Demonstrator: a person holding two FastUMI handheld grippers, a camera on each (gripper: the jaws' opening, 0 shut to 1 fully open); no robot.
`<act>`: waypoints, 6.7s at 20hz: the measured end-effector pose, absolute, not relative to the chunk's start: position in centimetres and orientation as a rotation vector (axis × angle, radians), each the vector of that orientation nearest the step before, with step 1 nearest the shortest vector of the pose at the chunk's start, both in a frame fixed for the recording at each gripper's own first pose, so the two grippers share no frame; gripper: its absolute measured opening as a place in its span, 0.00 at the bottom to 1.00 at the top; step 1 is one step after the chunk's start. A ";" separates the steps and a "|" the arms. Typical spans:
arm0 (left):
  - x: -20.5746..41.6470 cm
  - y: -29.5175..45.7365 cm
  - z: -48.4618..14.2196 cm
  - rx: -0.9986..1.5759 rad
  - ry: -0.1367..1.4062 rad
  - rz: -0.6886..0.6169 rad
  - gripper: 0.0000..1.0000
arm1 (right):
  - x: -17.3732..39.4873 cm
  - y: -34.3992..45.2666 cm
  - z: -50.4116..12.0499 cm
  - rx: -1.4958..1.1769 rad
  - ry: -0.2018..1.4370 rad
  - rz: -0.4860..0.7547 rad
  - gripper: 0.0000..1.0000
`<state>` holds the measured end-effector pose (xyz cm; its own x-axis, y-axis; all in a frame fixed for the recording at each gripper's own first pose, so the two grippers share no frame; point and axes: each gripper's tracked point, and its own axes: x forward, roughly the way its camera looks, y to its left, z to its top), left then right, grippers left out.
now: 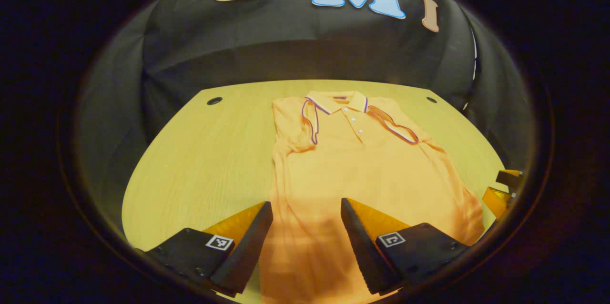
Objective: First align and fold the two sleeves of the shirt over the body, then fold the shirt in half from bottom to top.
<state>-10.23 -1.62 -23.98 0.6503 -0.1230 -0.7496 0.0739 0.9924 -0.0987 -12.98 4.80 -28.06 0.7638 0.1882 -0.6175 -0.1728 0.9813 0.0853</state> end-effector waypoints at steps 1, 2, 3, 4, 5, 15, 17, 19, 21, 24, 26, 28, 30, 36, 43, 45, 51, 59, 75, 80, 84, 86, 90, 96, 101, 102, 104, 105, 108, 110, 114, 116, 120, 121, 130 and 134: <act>-11.4 -1.4 -24.0 -0.073 0.857 -0.108 0.95 | -13.8 4.5 -28.5 0.024 0.687 0.196 0.98; -12.6 -1.1 -24.0 -0.080 0.857 -0.106 0.96 | -14.7 4.3 -28.9 0.024 0.698 0.196 0.97; -13.9 -0.8 -24.0 -0.082 0.857 -0.105 0.95 | -15.6 4.2 -29.3 0.023 0.709 0.198 0.97; -15.3 -0.2 -24.0 -0.079 0.859 -0.101 0.95 | -16.4 4.1 -29.7 0.021 0.717 0.201 0.97; -16.5 0.2 -24.0 -0.078 0.861 -0.099 0.95 | -17.3 4.1 -30.1 0.017 0.728 0.205 0.98; -26.9 1.8 -24.3 -0.099 0.882 -0.096 0.95 | -22.6 4.8 -33.5 0.033 0.820 0.236 0.98; -28.0 1.5 -24.3 -0.106 0.873 -0.107 0.96 | -23.0 4.8 -33.6 0.059 0.822 0.229 0.96; -29.0 1.1 -24.5 -0.109 0.872 -0.118 0.96 | -23.0 4.7 -33.7 0.083 0.828 0.219 0.98; -29.1 0.9 -24.6 -0.095 0.859 -0.123 0.94 | -23.3 4.8 -33.7 0.119 0.831 0.213 0.98; -29.2 0.8 -25.0 -0.047 0.857 -0.129 0.94 | -23.2 4.9 -33.8 0.118 0.815 0.208 0.98; -29.3 0.8 -25.3 -0.010 0.855 -0.126 0.98 | -23.2 5.0 -33.8 0.125 0.810 0.206 0.98; -29.4 0.5 -25.2 -0.013 0.852 -0.126 0.92 | -23.3 5.4 -33.6 0.127 0.814 0.204 0.92; -29.4 0.2 -25.2 -0.007 0.853 -0.142 0.73 | -23.4 5.6 -33.6 0.127 0.817 0.215 0.79; -28.8 -0.7 -25.1 -0.014 0.846 -0.157 0.19 | -23.6 6.7 -33.1 0.154 0.817 0.235 0.34; -27.7 -0.9 -24.4 -0.002 0.858 -0.148 0.08 | -22.3 6.9 -31.9 0.187 0.819 0.261 0.06; -26.6 -1.1 -23.5 0.000 0.835 -0.138 0.08 | -21.1 6.8 -30.1 0.185 0.775 0.275 0.06; -21.8 -1.1 -20.5 -0.042 0.769 -0.094 0.08 | -16.7 6.3 -25.2 0.165 0.665 0.301 0.06; -11.8 -0.9 -17.1 -0.068 0.679 -0.105 0.08 | -9.1 6.6 -21.5 0.141 0.591 0.265 0.06; 8.1 -2.4 -19.0 -0.088 0.662 -0.213 0.08 | 7.0 8.4 -20.8 0.075 0.600 0.151 0.06; 14.1 -2.8 -19.3 -0.082 0.640 -0.234 0.08 | 11.8 8.6 -21.2 0.072 0.607 0.113 0.06; 18.4 -2.7 -19.7 -0.072 0.619 -0.229 0.07 | 15.7 9.0 -21.0 0.070 0.600 0.107 0.06; 20.2 -2.5 -20.2 -0.072 0.617 -0.222 0.07 | 17.4 9.3 -21.2 0.067 0.603 0.110 0.06; 23.3 -2.2 -21.3 -0.073 0.620 -0.206 0.07 | 20.5 10.2 -21.7 0.059 0.604 0.113 0.06; 26.6 -2.0 -22.0 -0.048 0.597 -0.190 0.07 | 24.0 11.1 -22.8 0.002 0.622 0.110 0.06; 27.2 -1.3 -22.8 -0.021 0.595 -0.162 0.08 | 25.1 11.8 -23.9 -0.001 0.644 0.098 0.06; 27.0 -1.3 -23.0 -0.020 0.600 -0.158 0.07 | 25.1 12.0 -24.2 -0.003 0.650 0.098 0.06; 26.8 -1.3 -23.3 -0.016 0.615 -0.148 0.09 | 24.9 12.1 -24.2 -0.016 0.655 0.102 0.07; 26.7 -1.2 -23.3 -0.011 0.622 -0.142 0.11 | 24.9 12.2 -24.1 -0.022 0.653 0.104 0.07; 26.3 -1.1 -22.1 -0.025 0.612 -0.138 0.16 | 24.5 12.6 -23.7 -0.031 0.649 0.118 0.13; 25.8 -0.8 -21.6 -0.027 0.609 -0.133 0.33 | 24.0 13.1 -23.5 -0.034 0.650 0.143 0.32; 24.6 -0.4 -20.4 -0.017 0.591 -0.119 0.61 | 22.9 13.6 -22.4 -0.034 0.620 0.174 0.78; 23.8 -0.4 -19.7 -0.016 0.581 -0.118 0.75 | 22.3 13.5 -21.6 -0.040 0.599 0.182 0.91; 21.9 -0.4 -17.6 -0.038 0.548 -0.103 0.96 | 20.4 13.4 -19.2 -0.050 0.545 0.209 0.95; 21.5 -0.5 -17.0 -0.036 0.536 -0.097 1.00 | 19.8 13.3 -18.3 -0.051 0.526 0.215 0.94; 14.0 -2.3 -9.3 -0.039 0.389 -0.096 0.99 | 11.4 10.8 -10.1 -0.032 0.332 0.230 0.95; 9.8 -2.9 -6.2 -0.050 0.328 -0.087 0.99 | 6.9 9.1 -7.4 -0.054 0.259 0.230 0.95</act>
